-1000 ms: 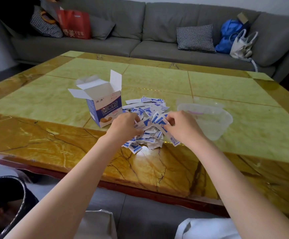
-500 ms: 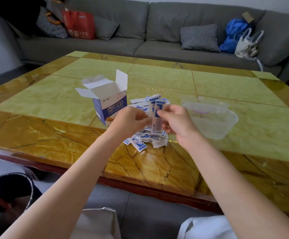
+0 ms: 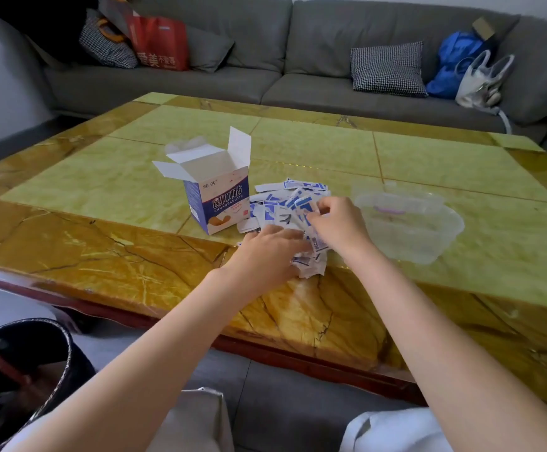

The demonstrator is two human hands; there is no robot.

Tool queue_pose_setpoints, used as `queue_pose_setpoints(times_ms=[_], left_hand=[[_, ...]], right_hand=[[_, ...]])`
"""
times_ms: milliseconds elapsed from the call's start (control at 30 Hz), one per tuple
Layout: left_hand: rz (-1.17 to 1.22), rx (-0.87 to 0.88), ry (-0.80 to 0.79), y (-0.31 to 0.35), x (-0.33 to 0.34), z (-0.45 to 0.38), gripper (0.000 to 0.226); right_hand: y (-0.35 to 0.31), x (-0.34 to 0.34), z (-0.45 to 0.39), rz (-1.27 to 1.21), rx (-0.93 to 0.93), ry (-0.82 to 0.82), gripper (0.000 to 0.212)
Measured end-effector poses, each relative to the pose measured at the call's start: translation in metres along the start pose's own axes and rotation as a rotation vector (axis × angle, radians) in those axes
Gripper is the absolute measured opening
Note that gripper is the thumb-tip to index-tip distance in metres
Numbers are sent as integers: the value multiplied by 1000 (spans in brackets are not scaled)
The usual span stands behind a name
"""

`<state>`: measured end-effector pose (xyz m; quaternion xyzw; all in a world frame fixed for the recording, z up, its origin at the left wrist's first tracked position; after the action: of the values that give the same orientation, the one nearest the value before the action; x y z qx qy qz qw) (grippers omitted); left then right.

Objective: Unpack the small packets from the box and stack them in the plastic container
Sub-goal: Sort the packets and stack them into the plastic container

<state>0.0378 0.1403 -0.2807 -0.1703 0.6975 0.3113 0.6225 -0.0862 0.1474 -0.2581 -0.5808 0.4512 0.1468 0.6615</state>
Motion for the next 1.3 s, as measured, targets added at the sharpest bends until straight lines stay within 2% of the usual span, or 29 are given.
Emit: queue_pose_setpoints(times_ms=[133,267,367,467,600,733,833,933,1067,1233,1300], left_hand=[[36,37,50,-7,4,-1,41],[34,29,58,-23,1,-3,38],[44,-16,117,-39,-7,-4,40],[54,-77,115,-46,-13,-4,40],[40,-124,104,-48,-16,-3,37],[96,-189,319,-49,-27,2,23],[181,-236,412,-41,-33,-1,24],[183,-134,279,-25,-27,-9,35],[73,-87,19,-16,-5,-13,44],[-15,-74,-96,-12,-4,-7,46],[-14,-62,-119,-10,-4,-3,45]], right_hand=[[5,16,-4,259,-20,-118,6],[4,19,-4,282,-115,-108,16],[6,19,2,283,-195,-68,13],[7,17,6,237,-270,-53,15],[9,14,9,159,-318,-113,12],[7,-3,10,-59,-222,-167,21],[11,-13,10,-215,-73,-54,28],[17,-11,14,-204,32,23,13],[21,0,15,-164,122,-9,22],[23,13,7,-157,154,-48,25],[22,16,5,-93,129,-52,20]])
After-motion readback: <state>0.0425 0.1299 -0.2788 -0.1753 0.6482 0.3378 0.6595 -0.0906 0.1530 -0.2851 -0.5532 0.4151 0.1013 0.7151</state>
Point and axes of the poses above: each hand's wrist, its own z-axis away from the middle knuckle, its own x-axis out of the palm, y = z × x, the point moved 3 cm from there along -z, towards the middle knuckle, and after that the axes turned 5 degrees about z, right-handed, at the moved point
